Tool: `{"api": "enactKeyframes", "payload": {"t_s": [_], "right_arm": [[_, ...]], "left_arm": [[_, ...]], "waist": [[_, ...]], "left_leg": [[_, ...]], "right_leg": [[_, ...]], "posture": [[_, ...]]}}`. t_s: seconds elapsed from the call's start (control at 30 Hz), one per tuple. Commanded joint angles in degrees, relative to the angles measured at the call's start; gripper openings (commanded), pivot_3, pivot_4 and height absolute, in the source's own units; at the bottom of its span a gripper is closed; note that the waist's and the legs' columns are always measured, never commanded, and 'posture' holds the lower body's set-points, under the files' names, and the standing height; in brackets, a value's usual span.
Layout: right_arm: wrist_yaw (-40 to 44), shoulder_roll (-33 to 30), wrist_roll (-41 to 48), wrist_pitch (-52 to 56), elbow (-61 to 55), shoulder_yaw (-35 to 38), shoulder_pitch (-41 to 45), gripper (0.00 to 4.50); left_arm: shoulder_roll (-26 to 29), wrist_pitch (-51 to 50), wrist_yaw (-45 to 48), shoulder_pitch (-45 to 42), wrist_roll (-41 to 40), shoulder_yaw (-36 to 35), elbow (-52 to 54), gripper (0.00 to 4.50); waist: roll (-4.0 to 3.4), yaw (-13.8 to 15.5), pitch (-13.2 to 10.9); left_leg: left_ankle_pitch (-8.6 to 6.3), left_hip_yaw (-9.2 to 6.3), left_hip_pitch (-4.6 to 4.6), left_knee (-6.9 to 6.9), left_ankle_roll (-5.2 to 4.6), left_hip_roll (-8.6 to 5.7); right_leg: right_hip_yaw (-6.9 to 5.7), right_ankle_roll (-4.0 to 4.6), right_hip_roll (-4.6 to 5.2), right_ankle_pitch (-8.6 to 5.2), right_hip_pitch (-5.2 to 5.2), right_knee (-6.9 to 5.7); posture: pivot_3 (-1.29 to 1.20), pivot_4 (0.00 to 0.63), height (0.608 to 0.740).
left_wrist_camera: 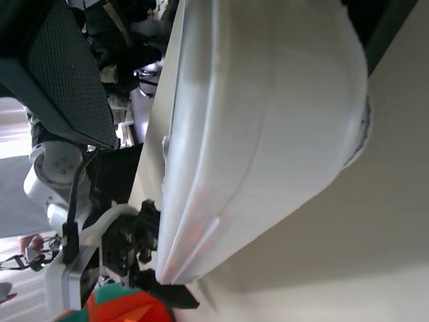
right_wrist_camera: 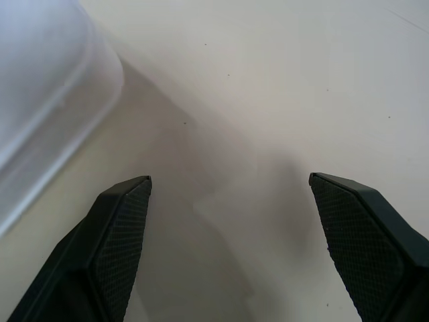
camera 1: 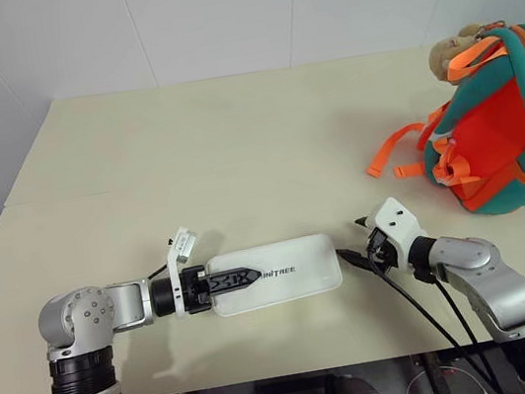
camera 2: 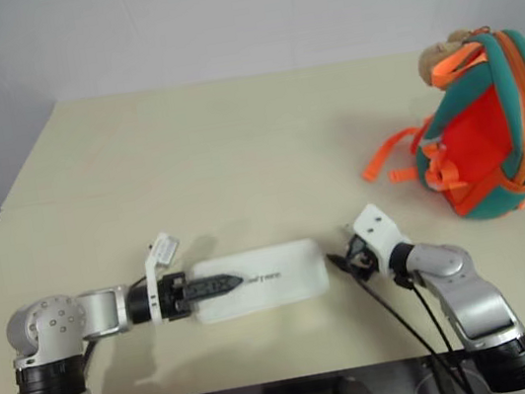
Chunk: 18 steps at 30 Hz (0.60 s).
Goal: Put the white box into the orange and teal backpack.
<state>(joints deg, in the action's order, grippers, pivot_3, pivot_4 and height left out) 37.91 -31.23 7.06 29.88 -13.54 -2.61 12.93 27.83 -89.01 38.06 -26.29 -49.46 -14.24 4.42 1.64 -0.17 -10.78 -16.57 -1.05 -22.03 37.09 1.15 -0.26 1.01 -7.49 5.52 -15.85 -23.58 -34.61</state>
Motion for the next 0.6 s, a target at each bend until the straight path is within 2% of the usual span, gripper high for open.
{"api": "enactKeyframes", "payload": {"t_s": [0.03, 0.3, 0.6], "right_arm": [[0.18, -0.20, 0.38, -0.90, -1.21, -0.24, 0.61, 4.50], [0.24, -0.11, 0.57, -0.89, -1.24, -0.49, 0.71, 4.50], [0.31, -0.21, 0.70, -0.92, -0.87, -0.80, 1.14, 4.50]], "left_arm": [[3.34, 4.00, 2.61, 1.14, 0.57, 2.74, 1.18, 3.95], [6.07, 7.93, 3.18, 1.64, 1.49, 5.63, 0.60, 3.95], [12.76, 12.62, 7.81, 1.26, 3.74, 8.22, -3.13, 3.95]], "waist": [[0.00, -0.05, 0.00], [-0.01, -0.01, 0.00], [-0.02, -0.04, -0.01]], "left_leg": [[0.00, 0.00, 0.00, 0.00, 0.00, 0.00], [-0.02, 0.00, -0.02, -0.03, 0.01, 0.02], [-0.02, 0.00, -0.01, -0.05, 0.01, 0.05]], "right_leg": [[0.00, 0.00, 0.01, 0.00, 0.00, 0.00], [0.02, 0.02, 0.04, -0.01, -0.01, 0.06], [0.00, 0.07, 0.04, -0.04, -0.05, 0.03]], "posture": [[0.00, 0.150, 0.740], [0.00, 0.150, 0.740], [0.00, 0.150, 0.740]]}}
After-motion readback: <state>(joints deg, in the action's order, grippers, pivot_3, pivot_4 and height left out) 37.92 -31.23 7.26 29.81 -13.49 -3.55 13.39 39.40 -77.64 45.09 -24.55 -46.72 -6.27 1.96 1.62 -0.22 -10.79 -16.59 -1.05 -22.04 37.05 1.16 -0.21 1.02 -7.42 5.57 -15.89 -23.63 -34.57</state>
